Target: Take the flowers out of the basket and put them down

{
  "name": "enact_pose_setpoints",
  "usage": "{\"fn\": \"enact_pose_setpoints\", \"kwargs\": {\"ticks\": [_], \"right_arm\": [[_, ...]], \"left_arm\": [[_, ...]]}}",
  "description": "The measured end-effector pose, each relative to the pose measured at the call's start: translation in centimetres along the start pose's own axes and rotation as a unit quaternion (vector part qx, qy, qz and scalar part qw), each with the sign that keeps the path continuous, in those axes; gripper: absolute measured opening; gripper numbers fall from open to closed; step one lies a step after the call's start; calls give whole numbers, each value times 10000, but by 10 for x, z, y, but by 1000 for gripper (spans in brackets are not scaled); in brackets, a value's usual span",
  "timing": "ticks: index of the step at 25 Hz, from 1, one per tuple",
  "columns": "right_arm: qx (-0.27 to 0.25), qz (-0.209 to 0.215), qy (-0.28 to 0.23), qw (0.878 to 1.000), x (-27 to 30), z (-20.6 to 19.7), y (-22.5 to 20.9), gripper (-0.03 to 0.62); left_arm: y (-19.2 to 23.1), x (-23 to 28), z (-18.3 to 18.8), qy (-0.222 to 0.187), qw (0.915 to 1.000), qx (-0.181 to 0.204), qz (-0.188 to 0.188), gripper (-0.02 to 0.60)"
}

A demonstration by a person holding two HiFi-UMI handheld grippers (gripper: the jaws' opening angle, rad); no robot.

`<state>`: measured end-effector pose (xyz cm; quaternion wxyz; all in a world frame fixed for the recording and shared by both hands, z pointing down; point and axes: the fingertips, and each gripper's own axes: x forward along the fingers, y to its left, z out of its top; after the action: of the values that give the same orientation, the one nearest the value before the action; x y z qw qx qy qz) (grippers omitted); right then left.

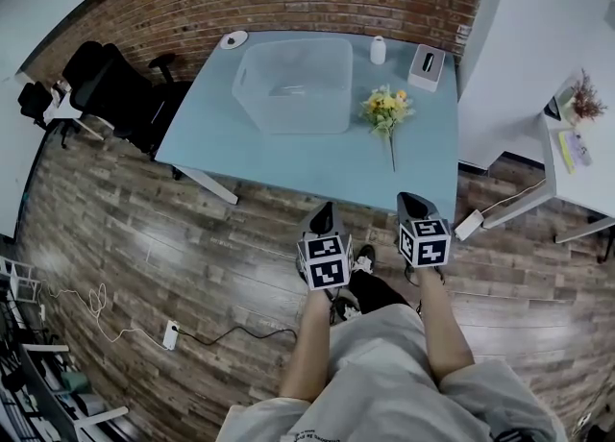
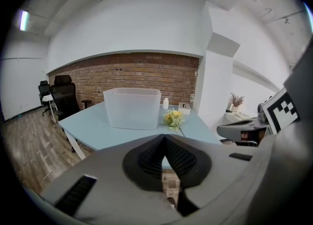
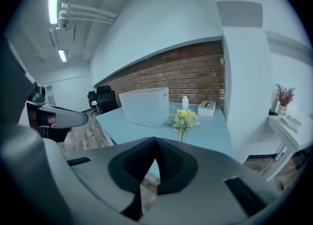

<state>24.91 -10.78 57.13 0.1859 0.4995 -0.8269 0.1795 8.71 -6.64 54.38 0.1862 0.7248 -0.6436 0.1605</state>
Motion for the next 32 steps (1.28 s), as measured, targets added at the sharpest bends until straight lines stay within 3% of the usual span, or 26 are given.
{"fn": "enact_pose_setpoints", "kwargs": {"ticks": [20, 32], "right_arm": [[-416, 260, 22, 9988, -3, 0, 23, 0], [-136, -75, -172, 9997, -8, -4, 13, 0]], "left_arm": [[6, -9, -7, -18, 10000, -2, 71, 17], [6, -16, -12, -5, 10000, 20, 20, 17]]}}
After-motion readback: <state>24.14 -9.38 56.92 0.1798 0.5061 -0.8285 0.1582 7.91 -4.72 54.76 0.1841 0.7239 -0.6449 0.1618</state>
